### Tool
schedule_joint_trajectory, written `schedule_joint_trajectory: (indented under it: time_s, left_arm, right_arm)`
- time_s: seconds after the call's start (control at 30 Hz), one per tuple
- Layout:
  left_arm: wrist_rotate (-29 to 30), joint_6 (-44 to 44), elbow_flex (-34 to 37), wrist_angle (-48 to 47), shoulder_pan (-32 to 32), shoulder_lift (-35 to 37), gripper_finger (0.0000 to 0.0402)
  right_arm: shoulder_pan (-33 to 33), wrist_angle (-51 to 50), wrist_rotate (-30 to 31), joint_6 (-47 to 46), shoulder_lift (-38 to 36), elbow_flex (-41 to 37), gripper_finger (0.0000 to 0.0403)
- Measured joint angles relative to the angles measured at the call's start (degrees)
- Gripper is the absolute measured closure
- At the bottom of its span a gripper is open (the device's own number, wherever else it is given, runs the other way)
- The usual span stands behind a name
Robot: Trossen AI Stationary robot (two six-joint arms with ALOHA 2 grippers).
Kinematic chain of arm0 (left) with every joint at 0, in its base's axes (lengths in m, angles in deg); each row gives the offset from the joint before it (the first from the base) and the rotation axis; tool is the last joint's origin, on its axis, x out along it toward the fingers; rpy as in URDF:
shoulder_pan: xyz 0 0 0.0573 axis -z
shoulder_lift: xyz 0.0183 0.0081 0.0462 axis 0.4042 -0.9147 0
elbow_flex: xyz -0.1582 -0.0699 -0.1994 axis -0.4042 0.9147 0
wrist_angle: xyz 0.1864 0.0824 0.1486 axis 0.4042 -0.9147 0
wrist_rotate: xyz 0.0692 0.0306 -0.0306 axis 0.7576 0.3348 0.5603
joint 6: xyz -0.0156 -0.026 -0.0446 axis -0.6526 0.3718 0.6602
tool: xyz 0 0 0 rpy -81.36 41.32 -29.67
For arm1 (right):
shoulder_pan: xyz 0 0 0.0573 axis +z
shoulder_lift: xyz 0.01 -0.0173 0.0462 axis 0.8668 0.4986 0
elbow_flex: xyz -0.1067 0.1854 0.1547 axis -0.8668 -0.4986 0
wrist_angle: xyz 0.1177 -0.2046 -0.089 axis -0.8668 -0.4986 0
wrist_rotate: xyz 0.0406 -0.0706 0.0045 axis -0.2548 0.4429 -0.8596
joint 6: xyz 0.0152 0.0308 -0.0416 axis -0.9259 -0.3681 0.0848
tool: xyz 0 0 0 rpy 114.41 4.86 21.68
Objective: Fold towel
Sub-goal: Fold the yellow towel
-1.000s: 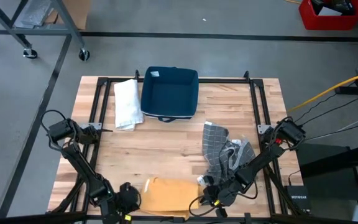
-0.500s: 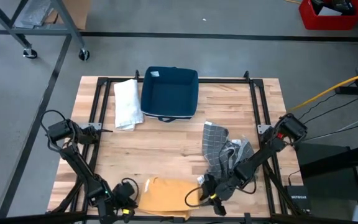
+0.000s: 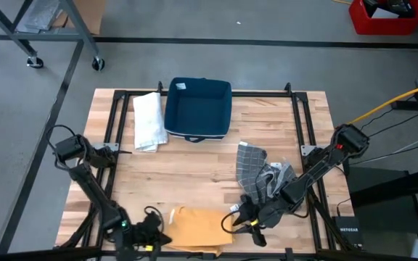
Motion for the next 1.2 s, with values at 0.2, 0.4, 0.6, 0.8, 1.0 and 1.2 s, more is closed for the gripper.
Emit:
schedule_joint_trajectory:
  time_s: [0.2, 0.4, 0.6, 0.8, 1.0, 1.2]
  left_arm:
    - [-0.5, -17.6, -0.4, 7.5, -6.3, 0.0, 0.0399]
    - [-10.8, -19.3, -0.4, 7.5, -12.0, -1.6, 0.0401]
    - [-18.5, -15.5, -0.4, 4.1, -12.2, -3.9, 0.0401]
    - [-18.3, -0.1, -0.4, -14.6, -12.0, -3.9, 0.0401]
    - [-16.2, 8.0, -0.6, -30.2, -13.5, -3.5, 0.04]
    - [-12.9, 0.0, -0.6, -37.6, -19.1, -3.6, 0.0399]
  right_arm:
    - [-0.2, 4.5, 0.9, 1.7, 0.4, 0.0, 0.0276]
    - [-1.2, 4.6, 0.6, 1.7, 0.4, 0.0, 0.0276]
    - [-1.3, 4.5, 0.5, 4.4, 0.5, 0.0, 0.0276]
    - [-2.3, 4.2, 4.8, 9.0, 0.5, 0.0, 0.0276]
    - [-6.2, 4.2, 5.9, 12.1, 0.5, 0.0, 0.0276]
    - [-11.3, 4.3, 5.9, 13.5, 0.5, 0.0, 0.0276]
